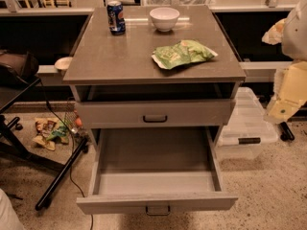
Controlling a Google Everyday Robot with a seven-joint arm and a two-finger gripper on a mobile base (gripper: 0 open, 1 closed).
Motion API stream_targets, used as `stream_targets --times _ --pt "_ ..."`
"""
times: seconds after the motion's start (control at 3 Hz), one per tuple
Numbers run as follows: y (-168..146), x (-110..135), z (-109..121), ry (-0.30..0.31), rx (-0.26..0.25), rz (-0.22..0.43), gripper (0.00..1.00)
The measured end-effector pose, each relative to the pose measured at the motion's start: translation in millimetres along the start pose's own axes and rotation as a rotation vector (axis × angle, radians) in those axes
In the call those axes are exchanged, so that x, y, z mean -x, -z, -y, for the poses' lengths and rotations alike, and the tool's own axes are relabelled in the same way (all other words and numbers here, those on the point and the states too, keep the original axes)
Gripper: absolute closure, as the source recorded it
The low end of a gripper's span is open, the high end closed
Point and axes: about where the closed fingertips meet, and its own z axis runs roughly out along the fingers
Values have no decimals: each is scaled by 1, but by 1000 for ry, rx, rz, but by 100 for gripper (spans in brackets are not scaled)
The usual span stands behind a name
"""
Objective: Place green jalapeno chip bag into middle drawer
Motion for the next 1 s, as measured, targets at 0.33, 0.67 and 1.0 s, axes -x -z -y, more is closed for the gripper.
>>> stream_targets --times 0.33,0.67,1.0 --pt "0 0 0 0 0 0 0" --pt "-12 5 21 3 -41 19 0" --pt "-49 25 80 24 -154 69 0"
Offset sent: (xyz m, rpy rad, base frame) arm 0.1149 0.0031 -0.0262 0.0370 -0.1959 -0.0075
